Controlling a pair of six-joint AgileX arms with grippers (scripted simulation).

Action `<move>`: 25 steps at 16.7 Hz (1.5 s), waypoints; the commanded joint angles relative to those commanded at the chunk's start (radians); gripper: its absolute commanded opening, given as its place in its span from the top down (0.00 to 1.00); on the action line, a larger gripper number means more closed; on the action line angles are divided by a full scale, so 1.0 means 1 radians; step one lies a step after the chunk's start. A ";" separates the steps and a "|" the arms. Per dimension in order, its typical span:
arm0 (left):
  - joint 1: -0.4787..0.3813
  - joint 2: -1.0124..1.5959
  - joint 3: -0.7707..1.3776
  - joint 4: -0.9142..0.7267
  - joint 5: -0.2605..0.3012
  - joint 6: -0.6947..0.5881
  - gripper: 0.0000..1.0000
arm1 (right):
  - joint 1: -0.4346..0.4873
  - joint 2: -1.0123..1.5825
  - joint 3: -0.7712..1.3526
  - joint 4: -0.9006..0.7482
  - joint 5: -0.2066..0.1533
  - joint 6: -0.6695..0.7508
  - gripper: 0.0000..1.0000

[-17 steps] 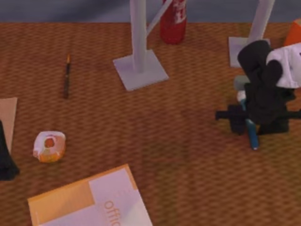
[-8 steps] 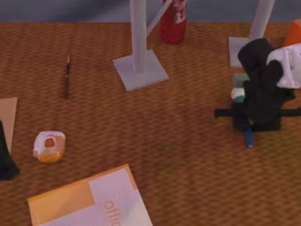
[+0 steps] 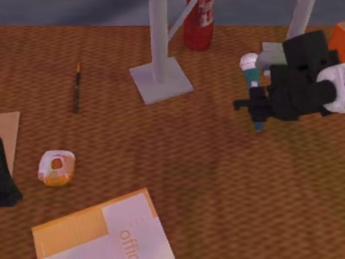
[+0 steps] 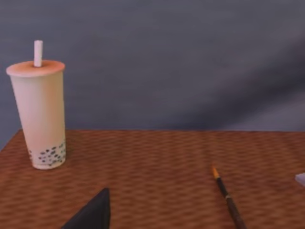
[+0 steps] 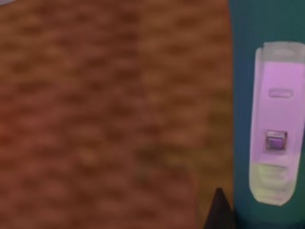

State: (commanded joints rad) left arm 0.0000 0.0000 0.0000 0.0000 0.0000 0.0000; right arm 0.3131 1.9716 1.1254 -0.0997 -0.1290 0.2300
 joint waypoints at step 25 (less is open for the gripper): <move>0.000 0.000 0.000 0.000 0.000 0.000 0.00 | 0.128 -0.305 -0.335 1.032 -0.198 -0.198 1.00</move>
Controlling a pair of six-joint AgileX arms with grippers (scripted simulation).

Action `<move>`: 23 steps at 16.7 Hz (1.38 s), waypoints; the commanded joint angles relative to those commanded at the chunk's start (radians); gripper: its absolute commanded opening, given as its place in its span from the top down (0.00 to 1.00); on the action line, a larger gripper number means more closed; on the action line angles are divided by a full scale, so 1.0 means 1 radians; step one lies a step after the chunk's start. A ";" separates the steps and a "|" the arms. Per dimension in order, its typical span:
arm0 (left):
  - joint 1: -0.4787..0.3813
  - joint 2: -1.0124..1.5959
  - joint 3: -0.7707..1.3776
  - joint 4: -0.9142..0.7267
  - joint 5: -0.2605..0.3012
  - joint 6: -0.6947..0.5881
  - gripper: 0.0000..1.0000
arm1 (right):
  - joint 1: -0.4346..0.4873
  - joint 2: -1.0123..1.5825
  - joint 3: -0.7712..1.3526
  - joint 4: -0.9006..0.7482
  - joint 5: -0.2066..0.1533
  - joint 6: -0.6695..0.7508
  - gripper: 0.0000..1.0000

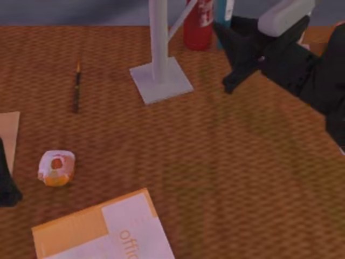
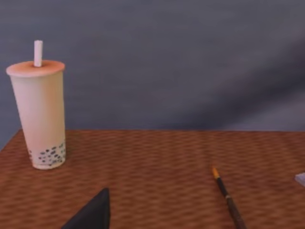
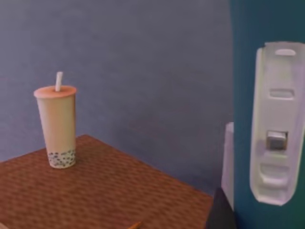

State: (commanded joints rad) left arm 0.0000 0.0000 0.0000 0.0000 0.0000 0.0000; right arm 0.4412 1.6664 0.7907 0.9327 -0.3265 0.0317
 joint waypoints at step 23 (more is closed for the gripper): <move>-0.043 0.161 0.123 0.072 0.130 0.018 0.00 | 0.186 -0.058 -0.070 0.088 0.176 0.012 1.00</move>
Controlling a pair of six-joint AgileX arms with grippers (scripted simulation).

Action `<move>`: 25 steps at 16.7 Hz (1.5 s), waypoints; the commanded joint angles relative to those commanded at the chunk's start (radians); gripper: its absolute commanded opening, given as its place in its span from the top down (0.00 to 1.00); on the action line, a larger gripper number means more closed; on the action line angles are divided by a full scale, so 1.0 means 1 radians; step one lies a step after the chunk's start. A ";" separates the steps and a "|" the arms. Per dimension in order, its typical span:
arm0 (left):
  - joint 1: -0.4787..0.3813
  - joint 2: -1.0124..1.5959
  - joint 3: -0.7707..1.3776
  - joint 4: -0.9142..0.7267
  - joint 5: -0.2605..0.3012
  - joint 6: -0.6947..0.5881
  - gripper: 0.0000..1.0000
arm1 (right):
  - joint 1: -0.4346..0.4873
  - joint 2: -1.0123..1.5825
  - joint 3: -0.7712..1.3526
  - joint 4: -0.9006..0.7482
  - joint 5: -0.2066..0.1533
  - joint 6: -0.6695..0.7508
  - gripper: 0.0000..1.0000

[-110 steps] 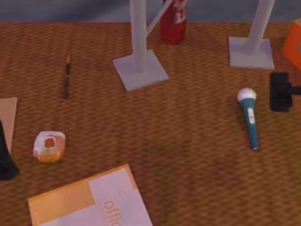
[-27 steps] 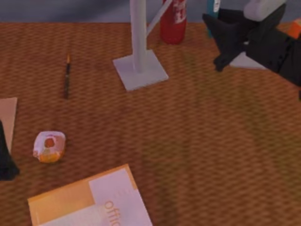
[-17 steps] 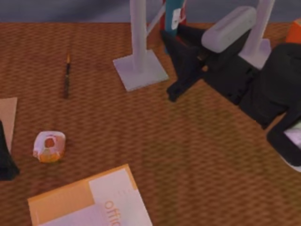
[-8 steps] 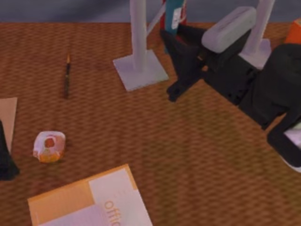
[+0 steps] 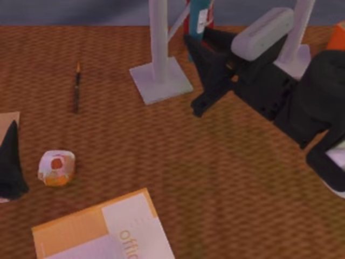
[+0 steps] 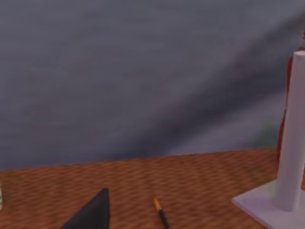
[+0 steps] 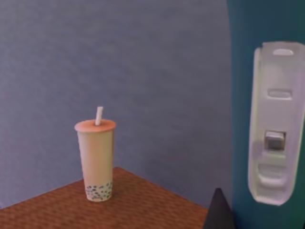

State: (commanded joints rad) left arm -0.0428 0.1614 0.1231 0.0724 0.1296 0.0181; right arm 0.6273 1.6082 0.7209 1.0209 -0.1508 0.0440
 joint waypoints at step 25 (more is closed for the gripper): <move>-0.257 1.154 0.687 0.383 0.693 0.097 0.00 | 0.000 0.000 0.000 0.000 0.000 0.000 1.00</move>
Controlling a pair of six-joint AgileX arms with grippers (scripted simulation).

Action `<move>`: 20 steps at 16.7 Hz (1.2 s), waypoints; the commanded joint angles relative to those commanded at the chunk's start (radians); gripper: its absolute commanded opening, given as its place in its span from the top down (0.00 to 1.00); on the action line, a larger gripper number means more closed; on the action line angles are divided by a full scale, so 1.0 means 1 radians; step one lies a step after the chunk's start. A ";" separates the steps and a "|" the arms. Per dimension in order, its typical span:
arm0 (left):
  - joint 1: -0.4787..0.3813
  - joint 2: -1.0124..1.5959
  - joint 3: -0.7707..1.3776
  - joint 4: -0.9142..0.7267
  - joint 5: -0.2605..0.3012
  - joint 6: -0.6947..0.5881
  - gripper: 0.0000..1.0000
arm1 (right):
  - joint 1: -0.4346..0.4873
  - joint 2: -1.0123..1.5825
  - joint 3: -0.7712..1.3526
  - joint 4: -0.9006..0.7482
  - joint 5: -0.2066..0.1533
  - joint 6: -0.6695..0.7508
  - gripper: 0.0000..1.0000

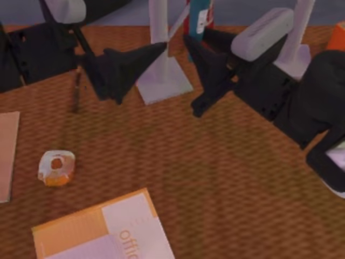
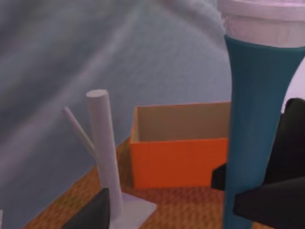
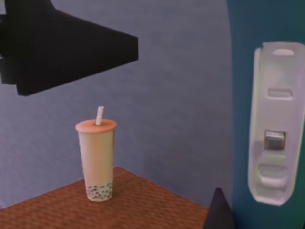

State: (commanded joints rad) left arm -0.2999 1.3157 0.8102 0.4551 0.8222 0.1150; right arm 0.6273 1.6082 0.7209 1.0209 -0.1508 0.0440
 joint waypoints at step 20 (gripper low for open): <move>-0.200 0.270 0.218 0.062 -0.194 -0.011 0.53 | 0.000 0.000 0.000 0.000 0.000 0.000 1.00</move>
State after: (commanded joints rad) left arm -0.5004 1.5859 1.0286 0.5175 0.6278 0.1042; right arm 0.6273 1.6082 0.7209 1.0209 -0.1508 0.0440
